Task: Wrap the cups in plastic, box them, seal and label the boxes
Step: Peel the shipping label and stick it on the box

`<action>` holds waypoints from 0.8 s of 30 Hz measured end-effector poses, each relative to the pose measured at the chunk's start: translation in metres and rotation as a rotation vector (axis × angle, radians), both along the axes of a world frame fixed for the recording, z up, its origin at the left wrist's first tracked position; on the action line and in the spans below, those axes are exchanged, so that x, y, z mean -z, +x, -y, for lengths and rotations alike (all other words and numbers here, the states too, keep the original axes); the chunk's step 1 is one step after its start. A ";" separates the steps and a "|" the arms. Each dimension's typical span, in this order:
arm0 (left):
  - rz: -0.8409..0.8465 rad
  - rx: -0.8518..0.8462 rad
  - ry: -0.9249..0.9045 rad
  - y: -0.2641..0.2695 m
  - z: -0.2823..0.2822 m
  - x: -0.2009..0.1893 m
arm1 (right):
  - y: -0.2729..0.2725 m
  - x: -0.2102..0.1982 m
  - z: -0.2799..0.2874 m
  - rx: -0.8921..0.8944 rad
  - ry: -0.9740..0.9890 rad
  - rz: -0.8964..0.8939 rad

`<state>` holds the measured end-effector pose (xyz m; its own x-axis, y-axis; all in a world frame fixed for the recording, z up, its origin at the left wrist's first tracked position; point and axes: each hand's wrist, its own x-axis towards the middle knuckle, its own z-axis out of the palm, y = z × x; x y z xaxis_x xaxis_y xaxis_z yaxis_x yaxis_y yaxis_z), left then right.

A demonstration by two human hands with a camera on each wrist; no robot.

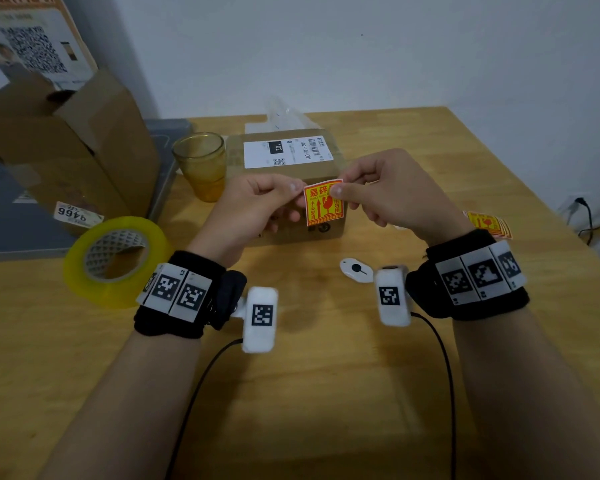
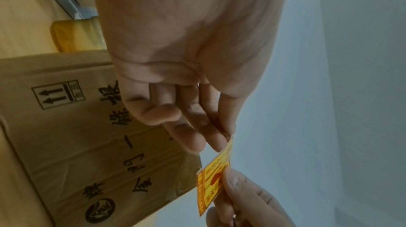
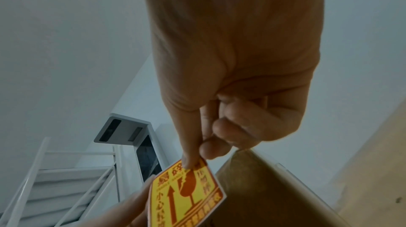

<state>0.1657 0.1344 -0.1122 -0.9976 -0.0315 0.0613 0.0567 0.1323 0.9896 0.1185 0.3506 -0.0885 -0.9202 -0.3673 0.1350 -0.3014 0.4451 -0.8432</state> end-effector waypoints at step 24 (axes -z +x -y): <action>0.051 0.118 0.081 -0.001 -0.004 0.004 | 0.009 0.000 0.014 -0.061 -0.154 0.065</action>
